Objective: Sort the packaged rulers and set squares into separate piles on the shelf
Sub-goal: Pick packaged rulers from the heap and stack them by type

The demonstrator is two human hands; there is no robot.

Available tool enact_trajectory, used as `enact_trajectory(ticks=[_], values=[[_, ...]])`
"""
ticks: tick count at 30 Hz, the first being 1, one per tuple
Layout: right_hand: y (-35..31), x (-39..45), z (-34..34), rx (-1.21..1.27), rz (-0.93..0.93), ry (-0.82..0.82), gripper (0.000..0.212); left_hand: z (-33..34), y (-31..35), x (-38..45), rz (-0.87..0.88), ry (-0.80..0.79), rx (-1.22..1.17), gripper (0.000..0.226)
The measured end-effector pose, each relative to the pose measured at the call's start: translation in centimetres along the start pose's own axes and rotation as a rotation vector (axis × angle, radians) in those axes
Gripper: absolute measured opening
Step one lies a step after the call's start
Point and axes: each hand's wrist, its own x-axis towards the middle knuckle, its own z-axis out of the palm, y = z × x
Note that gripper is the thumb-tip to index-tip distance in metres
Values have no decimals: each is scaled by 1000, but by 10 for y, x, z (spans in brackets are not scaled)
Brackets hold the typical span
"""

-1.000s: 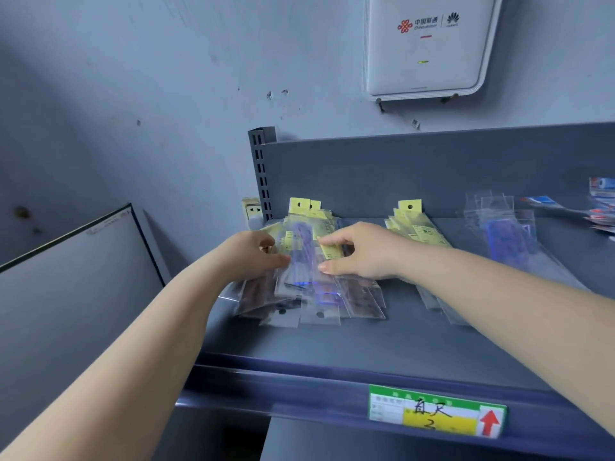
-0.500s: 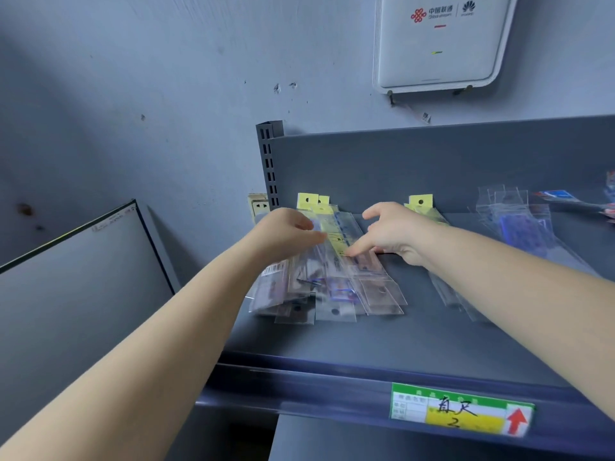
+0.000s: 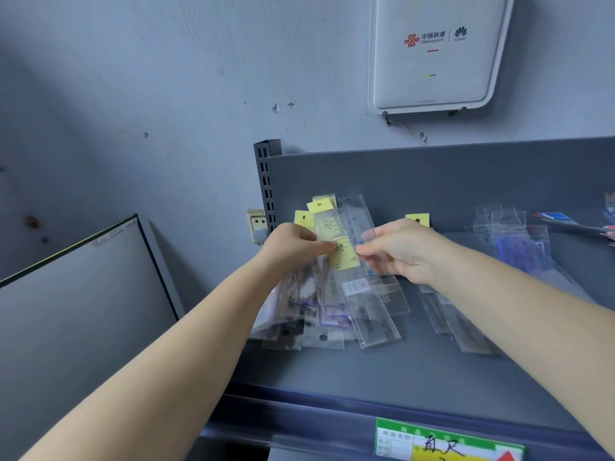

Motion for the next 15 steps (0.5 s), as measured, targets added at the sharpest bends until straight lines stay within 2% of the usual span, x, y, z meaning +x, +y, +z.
enact_trajectory(ticks=[2,9,15], values=[[1,1,1,53,-36,-17,20,-2,2,-1,5,1,-111,33],[-1,2,0,171,-113,-57,21,-10,1,-5,-7,-14,-482,13],[-5,0,-3,233,-159,-93,21,-16,6,-7,-25,-61,-661,21]])
